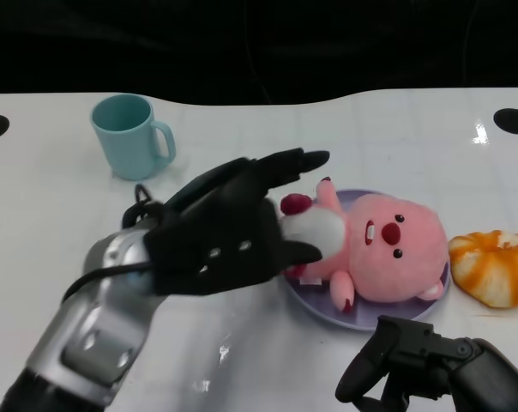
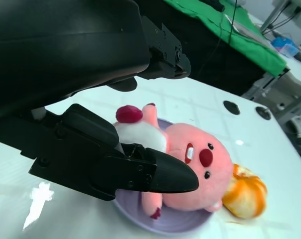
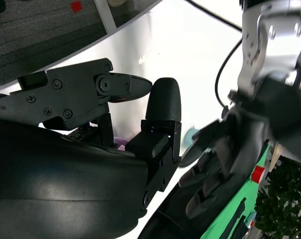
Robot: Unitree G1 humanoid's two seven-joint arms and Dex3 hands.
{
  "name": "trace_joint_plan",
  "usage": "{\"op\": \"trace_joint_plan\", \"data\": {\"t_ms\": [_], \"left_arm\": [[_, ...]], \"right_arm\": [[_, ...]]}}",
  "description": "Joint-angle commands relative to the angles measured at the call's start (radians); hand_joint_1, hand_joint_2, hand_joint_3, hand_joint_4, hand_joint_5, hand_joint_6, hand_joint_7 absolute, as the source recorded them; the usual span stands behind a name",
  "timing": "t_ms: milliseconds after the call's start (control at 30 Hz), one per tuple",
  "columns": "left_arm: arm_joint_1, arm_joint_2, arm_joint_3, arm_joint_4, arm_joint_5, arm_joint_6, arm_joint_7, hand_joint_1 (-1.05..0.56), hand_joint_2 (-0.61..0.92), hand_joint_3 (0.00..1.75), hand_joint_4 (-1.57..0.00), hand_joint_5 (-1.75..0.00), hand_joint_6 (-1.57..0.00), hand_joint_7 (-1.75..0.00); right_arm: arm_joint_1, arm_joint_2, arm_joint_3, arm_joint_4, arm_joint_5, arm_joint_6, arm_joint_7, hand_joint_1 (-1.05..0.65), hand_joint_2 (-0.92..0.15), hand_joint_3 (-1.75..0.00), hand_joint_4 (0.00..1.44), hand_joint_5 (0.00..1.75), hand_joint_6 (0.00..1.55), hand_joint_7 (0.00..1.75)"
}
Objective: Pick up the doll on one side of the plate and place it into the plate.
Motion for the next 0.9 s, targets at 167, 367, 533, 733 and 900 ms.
{"op": "trace_joint_plan", "data": {"t_ms": [167,367,533,733,900], "left_arm": [[0.183,0.001,0.120,-0.138,-0.142,-0.077,0.032,-0.58,0.92,0.19,-0.12,-0.91,-0.44,-0.13],[0.306,-0.039,0.184,-0.204,-0.235,-0.112,0.072,-0.38,0.92,0.10,-0.31,-1.03,-0.65,-0.22],[0.402,-0.079,0.237,-0.260,-0.342,-0.106,0.081,-0.22,0.89,0.23,-0.58,-1.08,-0.82,-0.36],[0.489,-0.093,0.280,-0.380,-0.454,0.033,0.088,-0.18,0.55,0.96,-0.74,-1.17,-0.82,-0.67],[0.569,-0.083,0.328,-0.536,-0.577,0.222,0.114,-0.14,0.48,1.33,-0.84,-1.37,-0.83,-1.04]], "right_arm": [[0.000,-0.010,-0.012,0.003,0.010,-0.006,0.003,-0.25,-0.92,-0.34,0.67,1.57,0.60,1.27],[-0.001,-0.013,-0.016,0.004,0.016,-0.005,0.005,-0.26,-0.92,-0.35,0.67,1.57,0.60,1.28],[-0.004,-0.013,-0.015,0.010,0.015,-0.013,0.004,-0.25,-0.92,-0.35,0.67,1.58,0.60,1.28],[-0.008,-0.013,-0.009,0.010,0.010,-0.007,0.002,-0.26,-0.92,-0.35,0.67,1.58,0.60,1.29],[-0.011,-0.011,-0.007,0.009,0.011,0.001,0.002,-0.27,-0.92,-0.35,0.67,1.58,0.60,1.28]]}}
